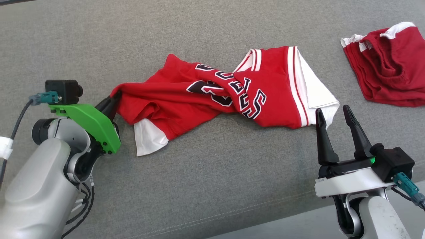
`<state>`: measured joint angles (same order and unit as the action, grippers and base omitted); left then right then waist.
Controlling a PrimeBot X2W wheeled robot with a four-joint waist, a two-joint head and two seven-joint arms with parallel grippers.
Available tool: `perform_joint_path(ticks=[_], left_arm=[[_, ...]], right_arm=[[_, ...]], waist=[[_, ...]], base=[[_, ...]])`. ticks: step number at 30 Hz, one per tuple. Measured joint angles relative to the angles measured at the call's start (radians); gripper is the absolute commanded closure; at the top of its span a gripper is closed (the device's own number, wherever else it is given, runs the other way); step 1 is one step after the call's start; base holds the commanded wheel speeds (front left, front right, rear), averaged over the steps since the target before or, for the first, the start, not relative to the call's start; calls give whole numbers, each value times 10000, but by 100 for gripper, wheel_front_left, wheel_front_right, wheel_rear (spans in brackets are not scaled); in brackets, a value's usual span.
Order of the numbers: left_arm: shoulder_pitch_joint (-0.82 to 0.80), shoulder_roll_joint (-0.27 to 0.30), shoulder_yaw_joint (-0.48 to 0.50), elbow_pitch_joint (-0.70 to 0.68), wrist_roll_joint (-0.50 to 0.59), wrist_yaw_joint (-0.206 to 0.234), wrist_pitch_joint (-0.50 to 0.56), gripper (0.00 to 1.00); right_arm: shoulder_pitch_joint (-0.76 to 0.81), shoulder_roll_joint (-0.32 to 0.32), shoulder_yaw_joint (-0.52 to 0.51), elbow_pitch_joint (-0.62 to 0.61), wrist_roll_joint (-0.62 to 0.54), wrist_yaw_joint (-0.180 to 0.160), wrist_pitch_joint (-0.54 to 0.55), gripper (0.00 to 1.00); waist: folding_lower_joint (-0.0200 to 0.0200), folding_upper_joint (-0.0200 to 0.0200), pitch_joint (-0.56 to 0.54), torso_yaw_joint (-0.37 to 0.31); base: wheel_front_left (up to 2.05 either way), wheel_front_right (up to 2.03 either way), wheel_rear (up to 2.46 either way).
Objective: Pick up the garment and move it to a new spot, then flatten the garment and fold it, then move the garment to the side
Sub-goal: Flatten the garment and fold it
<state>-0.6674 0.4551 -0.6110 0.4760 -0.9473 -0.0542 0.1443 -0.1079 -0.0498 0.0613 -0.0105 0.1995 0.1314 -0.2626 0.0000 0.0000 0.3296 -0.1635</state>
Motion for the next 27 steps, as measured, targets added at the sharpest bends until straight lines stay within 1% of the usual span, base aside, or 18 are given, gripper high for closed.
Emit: perform_joint_path(ticks=[4, 5, 6, 7, 9, 13, 18, 23, 24, 25, 27], left_arm=[[42, -201, -134, 370, -109, -307, -142, 100], [70, -236, -150, 391, -94, -328, -305, 69], [108, -245, -140, 401, -58, -336, -502, 11], [156, -240, -130, 397, 21, -337, -704, 0], [305, -215, -69, 343, 148, -274, -1158, 0], [686, -199, 186, -54, 280, 157, -2075, 0], [1337, -123, 662, -863, 631, 1143, -3325, 0], [2181, -86, 1239, -1904, 1041, 2280, -3917, 0], [2383, -92, 1390, -2159, 1145, 2460, -3942, 0], [2383, -92, 1390, -2159, 1145, 2460, -3942, 0], [2787, -128, 1655, -2650, 1371, 2711, -4019, 0]], right_arm=[[-1, 0, -104, 84, -2, 0, 0, 0], [-2, 0, -115, 100, -4, 0, 0, 0], [-2, 2, -125, 121, -4, 0, 0, 0], [-3, 2, -130, 144, -4, 0, 0, 0], [-3, 4, -142, 174, -21, 0, 0, 0], [-4, 2, -245, 196, -115, 0, 0, 0], [-17, 6, -345, 230, -261, 0, 0, 0], [-27, 6, -447, 384, -353, 0, 0, 0], [-27, 6, -466, 424, -364, 0, 0, 0], [-27, 6, -466, 424, -364, 0, 0, 0], [-29, 4, -495, 506, -397, 0, 0, 0]], waist=[[0, 0, -6, 152], [0, 0, -16, 198], [0, 0, -29, 247], [0, 0, -49, 293], [0, 0, -119, 369], [0, 0, -288, 538], [0, 0, -545, 758], [0, 0, -879, 954], [0, 0, -956, 990], [0, 0, -956, 990], [0, 0, -1109, 1057]], base=[[0, 0, 0], [0, 0, 0], [0, 0, 0], [0, 0, 0], [0, 0, 0], [0, 0, 0], [0, 0, 0], [0, 0, 0], [0, 0, 0], [0, 0, 0], [0, 0, 0]])
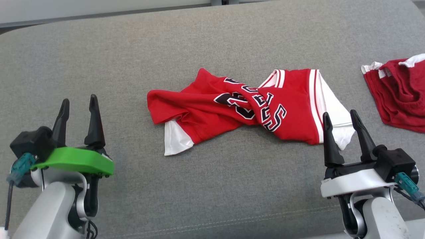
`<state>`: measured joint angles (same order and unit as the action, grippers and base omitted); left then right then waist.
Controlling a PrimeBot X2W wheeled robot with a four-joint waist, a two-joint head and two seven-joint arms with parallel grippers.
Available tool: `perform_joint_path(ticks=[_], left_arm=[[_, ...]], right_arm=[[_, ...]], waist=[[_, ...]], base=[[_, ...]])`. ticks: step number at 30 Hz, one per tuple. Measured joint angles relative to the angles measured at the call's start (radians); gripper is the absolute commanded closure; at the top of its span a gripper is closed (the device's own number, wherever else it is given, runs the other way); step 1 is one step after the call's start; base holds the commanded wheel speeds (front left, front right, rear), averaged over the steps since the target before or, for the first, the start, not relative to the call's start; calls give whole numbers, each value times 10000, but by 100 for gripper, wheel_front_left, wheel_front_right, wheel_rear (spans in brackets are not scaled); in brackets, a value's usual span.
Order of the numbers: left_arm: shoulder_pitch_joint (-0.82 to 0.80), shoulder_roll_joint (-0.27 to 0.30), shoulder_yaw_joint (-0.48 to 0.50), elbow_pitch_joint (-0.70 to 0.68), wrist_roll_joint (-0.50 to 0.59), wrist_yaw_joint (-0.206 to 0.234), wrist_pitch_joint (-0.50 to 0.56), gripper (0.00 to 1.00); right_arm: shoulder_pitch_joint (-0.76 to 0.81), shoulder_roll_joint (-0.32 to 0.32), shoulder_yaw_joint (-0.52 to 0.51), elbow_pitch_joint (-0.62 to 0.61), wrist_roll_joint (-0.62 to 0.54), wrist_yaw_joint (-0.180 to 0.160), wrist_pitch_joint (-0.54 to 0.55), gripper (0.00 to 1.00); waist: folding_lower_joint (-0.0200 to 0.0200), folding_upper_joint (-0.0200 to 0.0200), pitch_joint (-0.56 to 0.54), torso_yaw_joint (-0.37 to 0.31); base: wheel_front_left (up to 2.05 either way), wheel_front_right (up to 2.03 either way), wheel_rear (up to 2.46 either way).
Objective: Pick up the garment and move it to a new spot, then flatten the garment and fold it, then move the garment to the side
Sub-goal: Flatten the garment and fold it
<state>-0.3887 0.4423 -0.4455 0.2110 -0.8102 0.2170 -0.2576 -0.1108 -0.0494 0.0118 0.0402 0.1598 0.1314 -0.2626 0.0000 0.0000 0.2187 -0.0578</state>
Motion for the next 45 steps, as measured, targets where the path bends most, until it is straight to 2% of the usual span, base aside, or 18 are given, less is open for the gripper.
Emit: perform_joint_path(ticks=[3, 8, 20, 36, 39, 45], left_arm=[[712, -150, 453, -727, 512, 420, -8, 0], [1938, -523, 1143, -1647, 1559, 652, -35, 0], [3816, -974, 1567, -2019, 3005, 629, -35, 0], [4045, -1106, 1427, -1829, 3233, 280, -35, 0], [3713, -1085, 1172, -1852, 3300, 69, 163, 0], [2434, -1248, 6, -1356, 3246, -982, 1597, 0]], right_arm=[[10, 0, -27, 165, -44, 0, 0, 0], [201, 0, -36, 443, -119, 0, 0, 0], [1107, 2, -52, 729, -184, 0, 0, 0], [1319, 0, -123, 525, -167, 0, 94, 0], [1314, 0, -123, 476, -155, 0, 102, 0], [1217, 0, 61, 408, -150, 0, 102, 0]], waist=[[1, 0, -240, 89], [0, 0, -645, 225], [0, 0, -1573, 369], [0, 0, -1895, 359], [0, 0, -1787, 378], [0, 0, -1467, 333]], base=[[0, 0, 0], [0, 0, 0], [0, 0, 0], [0, 0, 0], [0, 0, 0], [0, 0, 0]])
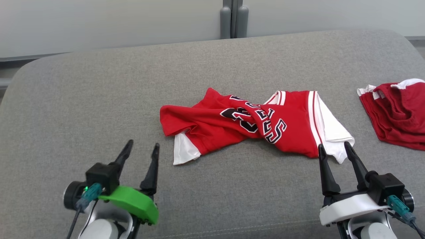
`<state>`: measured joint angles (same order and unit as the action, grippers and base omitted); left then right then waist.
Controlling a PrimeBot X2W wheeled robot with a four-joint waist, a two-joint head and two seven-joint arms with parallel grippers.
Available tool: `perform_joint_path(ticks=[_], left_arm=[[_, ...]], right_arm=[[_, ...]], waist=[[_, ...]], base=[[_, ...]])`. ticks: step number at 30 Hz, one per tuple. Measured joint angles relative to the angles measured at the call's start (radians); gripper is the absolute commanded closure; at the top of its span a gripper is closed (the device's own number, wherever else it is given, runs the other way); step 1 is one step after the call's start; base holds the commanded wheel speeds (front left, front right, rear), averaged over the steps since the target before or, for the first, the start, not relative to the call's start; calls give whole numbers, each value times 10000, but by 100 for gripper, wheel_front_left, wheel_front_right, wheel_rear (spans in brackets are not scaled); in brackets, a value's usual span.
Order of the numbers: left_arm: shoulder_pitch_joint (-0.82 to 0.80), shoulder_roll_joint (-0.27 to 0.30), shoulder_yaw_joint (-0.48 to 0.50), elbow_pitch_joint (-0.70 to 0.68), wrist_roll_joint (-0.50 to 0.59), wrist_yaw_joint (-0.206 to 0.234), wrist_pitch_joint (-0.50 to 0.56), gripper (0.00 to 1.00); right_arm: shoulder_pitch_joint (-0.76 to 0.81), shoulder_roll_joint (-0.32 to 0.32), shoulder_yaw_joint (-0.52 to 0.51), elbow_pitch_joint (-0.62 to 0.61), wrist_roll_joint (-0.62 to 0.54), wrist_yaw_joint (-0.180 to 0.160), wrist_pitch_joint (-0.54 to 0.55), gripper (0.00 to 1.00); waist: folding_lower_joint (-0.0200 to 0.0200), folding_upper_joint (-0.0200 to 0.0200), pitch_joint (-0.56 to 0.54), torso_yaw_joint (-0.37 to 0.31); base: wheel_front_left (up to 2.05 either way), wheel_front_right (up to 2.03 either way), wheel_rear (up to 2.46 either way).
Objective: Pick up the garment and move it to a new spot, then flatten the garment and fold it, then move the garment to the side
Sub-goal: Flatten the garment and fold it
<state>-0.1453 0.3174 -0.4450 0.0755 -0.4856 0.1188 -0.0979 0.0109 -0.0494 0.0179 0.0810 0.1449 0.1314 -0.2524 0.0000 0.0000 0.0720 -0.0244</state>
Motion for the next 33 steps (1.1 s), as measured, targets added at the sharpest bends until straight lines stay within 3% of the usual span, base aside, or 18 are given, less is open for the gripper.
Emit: perform_joint_path(ticks=[7, 12, 20, 29, 30, 31, 33], left_arm=[[-1454, -602, -941, 1066, -610, -1108, 1776, 0], [-2447, -974, -1062, 2092, -1064, -1641, 2462, 0], [-3633, -1260, -811, 3818, -1707, -1967, 2882, 0], [-4263, -1400, -596, 4984, -1996, -1962, 2892, 0], [-4312, -1407, -598, 5087, -1985, -1933, 2867, 20], [-4358, -1425, -596, 5152, -1990, -1933, 2867, 54], [-4418, -1440, -598, 5221, -1987, -1931, 2765, 100]], right_arm=[[-266, 0, 205, -6, 86, 0, -8, 0], [-548, -4, 263, 27, 207, 0, -44, 0], [-934, 0, 370, 138, 370, -2, -90, 0], [-1094, -2, 305, 73, 441, -2, -92, 0], [-1130, -2, 309, 71, 443, -2, -92, 0], [-1157, -2, 305, 63, 443, -2, -92, 0], [-1168, 0, 303, 50, 443, -2, -92, 0]], waist=[[0, 0, 517, -293], [0, 0, 991, -563], [0, 0, 1734, -1011], [0, 0, 2170, -1251], [0, 0, 2174, -1245], [0, 0, 2173, -1235], [0, 0, 2160, -1211]], base=[[0, 0, 0], [0, 0, 0], [0, 0, 0], [0, 0, 0], [0, 0, 0], [0, 0, 0], [0, 0, 0]])
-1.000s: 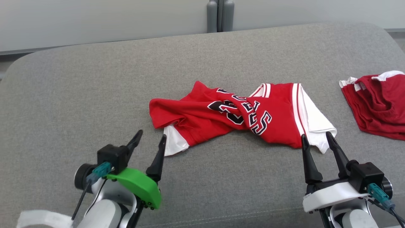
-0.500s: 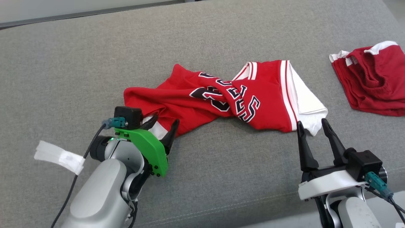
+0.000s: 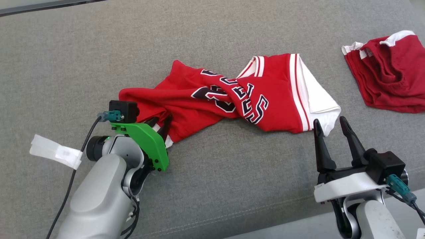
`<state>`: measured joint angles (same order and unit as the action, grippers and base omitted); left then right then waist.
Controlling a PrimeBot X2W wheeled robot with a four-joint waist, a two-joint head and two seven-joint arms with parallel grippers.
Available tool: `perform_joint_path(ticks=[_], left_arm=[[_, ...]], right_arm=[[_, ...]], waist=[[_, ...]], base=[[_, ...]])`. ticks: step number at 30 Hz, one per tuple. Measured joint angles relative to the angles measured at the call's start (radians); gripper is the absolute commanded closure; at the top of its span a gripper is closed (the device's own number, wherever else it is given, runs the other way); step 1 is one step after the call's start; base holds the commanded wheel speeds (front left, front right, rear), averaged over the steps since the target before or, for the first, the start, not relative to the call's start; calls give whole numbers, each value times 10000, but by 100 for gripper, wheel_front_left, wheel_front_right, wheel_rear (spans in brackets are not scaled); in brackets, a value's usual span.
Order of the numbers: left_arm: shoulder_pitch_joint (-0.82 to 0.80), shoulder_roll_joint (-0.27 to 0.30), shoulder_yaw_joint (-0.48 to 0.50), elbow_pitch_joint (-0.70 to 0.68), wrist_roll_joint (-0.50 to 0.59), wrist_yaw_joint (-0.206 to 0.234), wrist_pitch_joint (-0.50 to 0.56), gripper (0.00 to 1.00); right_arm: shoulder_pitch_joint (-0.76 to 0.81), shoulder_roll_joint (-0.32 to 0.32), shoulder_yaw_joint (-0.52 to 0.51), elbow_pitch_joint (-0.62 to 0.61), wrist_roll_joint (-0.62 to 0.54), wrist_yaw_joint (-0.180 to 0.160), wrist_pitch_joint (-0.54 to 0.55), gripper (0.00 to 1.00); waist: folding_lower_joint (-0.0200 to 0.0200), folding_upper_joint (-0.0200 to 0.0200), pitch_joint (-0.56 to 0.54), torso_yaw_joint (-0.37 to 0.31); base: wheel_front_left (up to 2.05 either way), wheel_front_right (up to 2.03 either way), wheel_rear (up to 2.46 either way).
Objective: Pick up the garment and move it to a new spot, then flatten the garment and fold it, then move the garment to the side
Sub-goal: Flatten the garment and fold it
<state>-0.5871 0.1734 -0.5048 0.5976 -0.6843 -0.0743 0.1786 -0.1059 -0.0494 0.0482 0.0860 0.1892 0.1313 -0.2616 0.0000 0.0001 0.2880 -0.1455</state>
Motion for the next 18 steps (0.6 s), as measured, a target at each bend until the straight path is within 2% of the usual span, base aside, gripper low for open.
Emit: perform_joint_path(ticks=[7, 10, 18], left_arm=[[53, 21, -144, -291, 94, -48, -278, 100], [274, 186, -84, -773, 157, 61, -568, 100], [128, 1553, 420, -2539, 625, 573, -575, 100]], right_arm=[[12, -2, -144, -50, 0, 0, 0, 0], [32, 0, -249, -75, 0, 0, 0, 0], [77, 0, -334, -100, -4, 0, -8, 0]], waist=[[0, 0, -80, 130], [0, 0, -114, 224], [0, 0, -242, 631]], base=[[0, 0, 0], [0, 0, 0], [0, 0, 0]])
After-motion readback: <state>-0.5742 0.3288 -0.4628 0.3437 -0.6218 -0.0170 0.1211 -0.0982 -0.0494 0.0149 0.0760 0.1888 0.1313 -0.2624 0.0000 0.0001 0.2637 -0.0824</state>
